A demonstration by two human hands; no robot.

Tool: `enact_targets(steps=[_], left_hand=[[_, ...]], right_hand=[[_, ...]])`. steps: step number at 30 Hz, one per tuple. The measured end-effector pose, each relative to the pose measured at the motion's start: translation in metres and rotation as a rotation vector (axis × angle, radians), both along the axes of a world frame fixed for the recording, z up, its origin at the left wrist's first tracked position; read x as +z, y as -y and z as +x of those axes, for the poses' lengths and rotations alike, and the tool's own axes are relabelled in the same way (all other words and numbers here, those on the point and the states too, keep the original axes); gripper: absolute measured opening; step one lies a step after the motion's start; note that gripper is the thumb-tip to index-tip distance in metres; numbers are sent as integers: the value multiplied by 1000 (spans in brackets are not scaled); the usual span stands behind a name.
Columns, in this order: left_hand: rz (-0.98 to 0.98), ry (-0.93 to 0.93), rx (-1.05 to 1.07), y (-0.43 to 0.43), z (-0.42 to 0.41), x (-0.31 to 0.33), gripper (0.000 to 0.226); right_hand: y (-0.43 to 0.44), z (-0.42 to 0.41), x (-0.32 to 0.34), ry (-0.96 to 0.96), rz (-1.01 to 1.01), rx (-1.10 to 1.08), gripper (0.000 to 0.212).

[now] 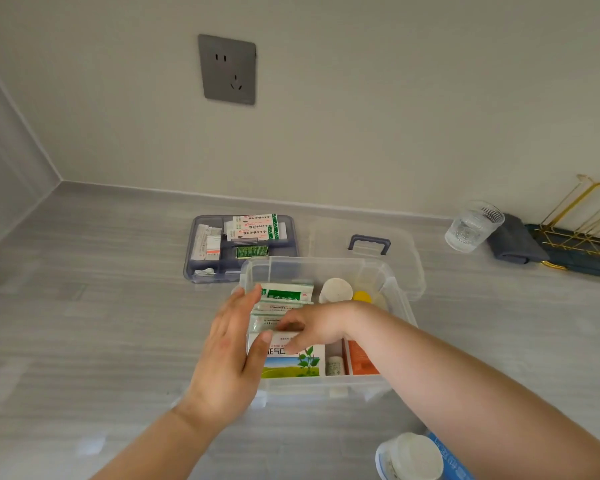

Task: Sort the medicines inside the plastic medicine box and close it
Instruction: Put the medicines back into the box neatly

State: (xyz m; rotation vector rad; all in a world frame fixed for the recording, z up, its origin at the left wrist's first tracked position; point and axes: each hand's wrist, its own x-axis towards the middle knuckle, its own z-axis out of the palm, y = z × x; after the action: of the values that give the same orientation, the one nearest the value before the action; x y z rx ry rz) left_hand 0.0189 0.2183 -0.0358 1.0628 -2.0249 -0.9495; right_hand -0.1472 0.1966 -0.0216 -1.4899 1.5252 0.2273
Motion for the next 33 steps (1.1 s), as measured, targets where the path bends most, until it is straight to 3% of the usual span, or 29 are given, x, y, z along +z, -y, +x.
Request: enact_targets(steps=[10,14,17,22,27,33], left_hand=[[-5,5,10,-2,0,1,76],[-29,21,17,-2,-1,3,45],[-124,138,9,-1,-1,7,47],[-253,298,-52,16,3,18,23],[-237,401,15,44,-5,26,25],[-198,315,16,47,-6,17,25]], right_hand=[[-20,11,0,-212,-318,87,43],[-22,6,4,-183,-332,-32,38],[-26,6,6,-155,-303,-59,29],[-27,6,19,-161,-631,-287,30],[-8,18,24,-388,-518,-81,36],[6,21,15,-649,-462,106,36]])
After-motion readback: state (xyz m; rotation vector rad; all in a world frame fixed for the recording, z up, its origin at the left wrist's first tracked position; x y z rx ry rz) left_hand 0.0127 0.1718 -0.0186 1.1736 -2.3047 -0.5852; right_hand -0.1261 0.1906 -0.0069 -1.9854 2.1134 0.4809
